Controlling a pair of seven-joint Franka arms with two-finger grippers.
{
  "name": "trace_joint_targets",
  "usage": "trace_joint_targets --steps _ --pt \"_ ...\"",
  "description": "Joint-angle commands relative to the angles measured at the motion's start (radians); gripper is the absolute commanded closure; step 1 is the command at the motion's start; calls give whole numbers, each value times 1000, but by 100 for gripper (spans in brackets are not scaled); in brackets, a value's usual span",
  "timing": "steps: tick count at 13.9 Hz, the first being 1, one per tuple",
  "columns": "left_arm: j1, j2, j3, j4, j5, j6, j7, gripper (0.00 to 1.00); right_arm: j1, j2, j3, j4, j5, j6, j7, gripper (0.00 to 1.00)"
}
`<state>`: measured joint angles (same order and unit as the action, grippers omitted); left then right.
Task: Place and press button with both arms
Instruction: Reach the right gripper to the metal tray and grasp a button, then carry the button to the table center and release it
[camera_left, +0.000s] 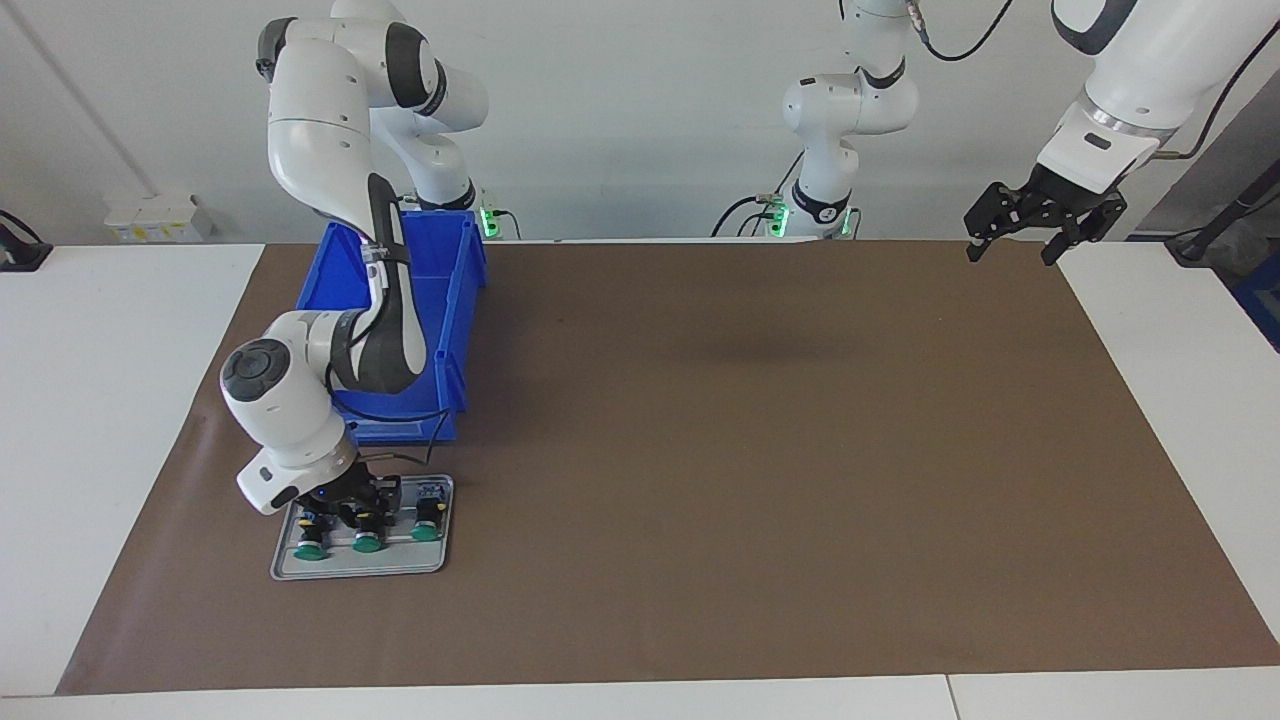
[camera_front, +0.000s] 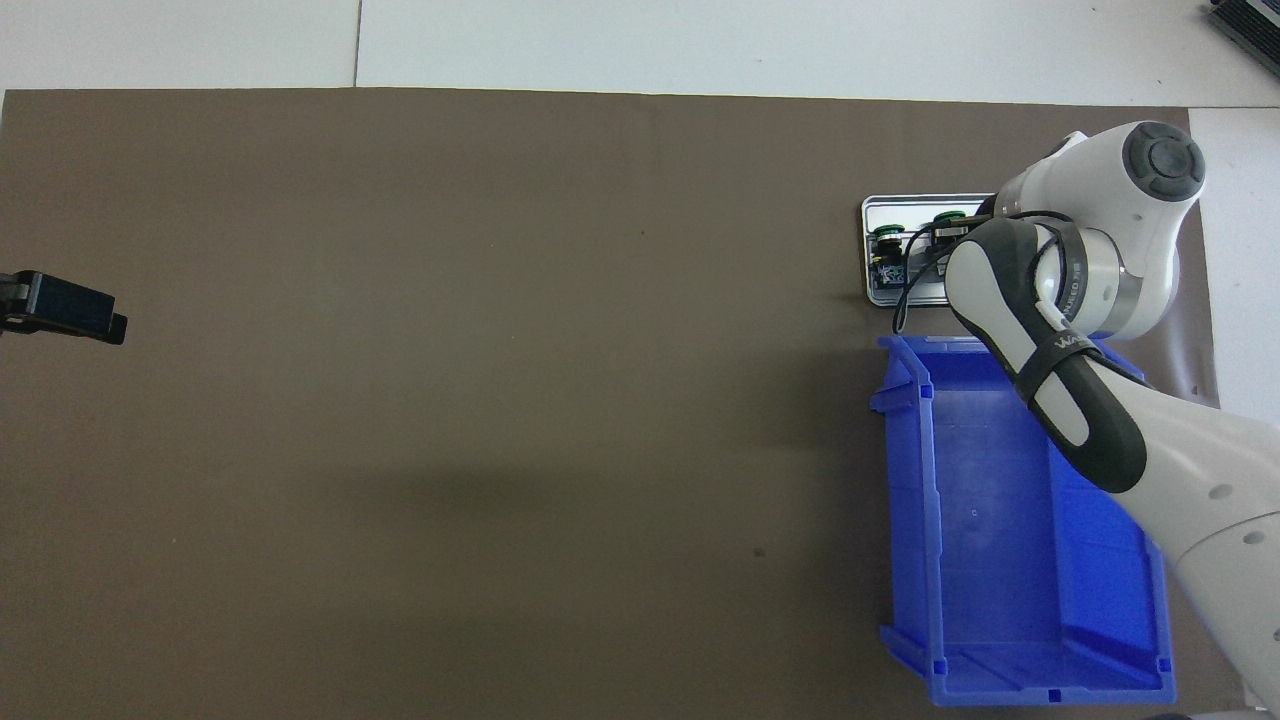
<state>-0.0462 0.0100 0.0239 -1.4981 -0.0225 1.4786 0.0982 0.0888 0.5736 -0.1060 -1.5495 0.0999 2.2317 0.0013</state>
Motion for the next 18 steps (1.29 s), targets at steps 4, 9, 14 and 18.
trace_joint_targets --steps 4,9,14,18 --pt "6 -22 -5 -22 13 -6 -11 0 54 -38 -4 219 3 -224 512 100" --pt "6 -22 -5 -24 13 -6 -11 0 166 -64 2 259 1 -230 1076 100" --pt "6 -22 -5 -24 13 -6 -11 0 350 -78 5 247 -32 -219 1562 100" --pt "6 -22 -5 -24 13 -6 -11 0 534 -60 5 203 -135 -184 1961 100"
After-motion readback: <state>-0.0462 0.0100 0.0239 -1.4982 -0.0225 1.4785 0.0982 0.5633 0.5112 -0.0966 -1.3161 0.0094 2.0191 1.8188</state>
